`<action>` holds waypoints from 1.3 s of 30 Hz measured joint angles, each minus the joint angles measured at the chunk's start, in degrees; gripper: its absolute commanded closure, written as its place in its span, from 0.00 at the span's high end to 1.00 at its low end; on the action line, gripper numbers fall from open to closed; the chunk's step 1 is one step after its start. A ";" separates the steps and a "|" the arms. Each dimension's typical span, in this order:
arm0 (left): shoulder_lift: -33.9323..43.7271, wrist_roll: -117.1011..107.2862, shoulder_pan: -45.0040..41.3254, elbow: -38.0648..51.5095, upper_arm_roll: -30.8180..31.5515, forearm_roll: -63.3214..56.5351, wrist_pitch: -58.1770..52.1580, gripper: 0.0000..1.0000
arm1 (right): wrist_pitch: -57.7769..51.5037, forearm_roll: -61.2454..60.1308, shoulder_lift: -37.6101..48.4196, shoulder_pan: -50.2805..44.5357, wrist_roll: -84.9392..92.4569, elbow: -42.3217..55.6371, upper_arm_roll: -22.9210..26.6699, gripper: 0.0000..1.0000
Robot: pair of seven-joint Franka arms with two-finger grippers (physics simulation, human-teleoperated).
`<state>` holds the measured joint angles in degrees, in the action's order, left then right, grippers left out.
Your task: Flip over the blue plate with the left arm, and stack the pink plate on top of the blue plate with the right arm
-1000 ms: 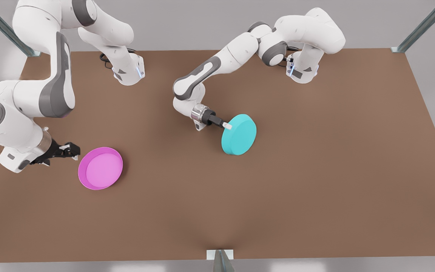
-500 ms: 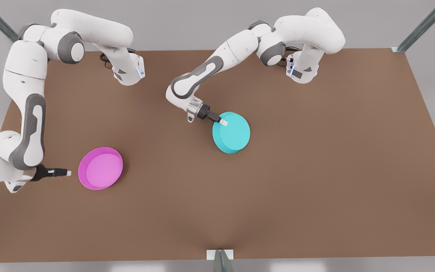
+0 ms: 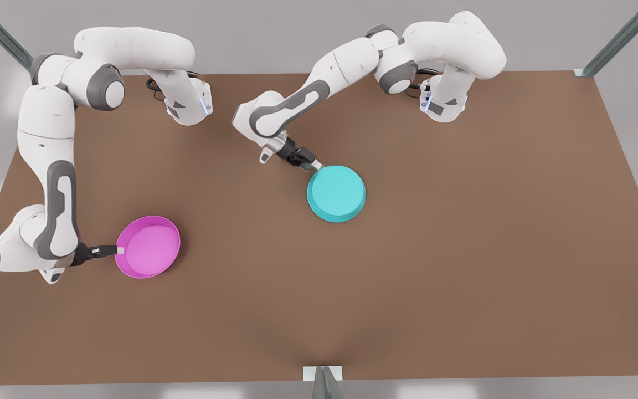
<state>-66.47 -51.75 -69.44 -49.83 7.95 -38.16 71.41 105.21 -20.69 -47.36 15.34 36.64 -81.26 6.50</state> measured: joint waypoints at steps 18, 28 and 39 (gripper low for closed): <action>56.70 55.00 65.72 -35.07 -9.00 35.78 15.03 1.00 | 1.40 0.01 -1.15 -0.58 -0.72 0.37 -0.44 0.61; 55.30 55.61 65.62 -34.81 -8.91 35.88 15.16 1.00 | 2.72 0.13 -1.21 -0.58 -0.24 0.40 -0.44 0.49; 54.86 55.61 65.65 -34.81 -8.91 35.84 15.26 1.00 | 2.63 -0.14 -2.15 -0.57 -0.25 0.45 -0.44 0.42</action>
<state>-11.61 3.87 -3.78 -84.64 -0.97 -2.32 86.67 107.84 -20.83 -49.50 14.77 36.39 -80.81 6.06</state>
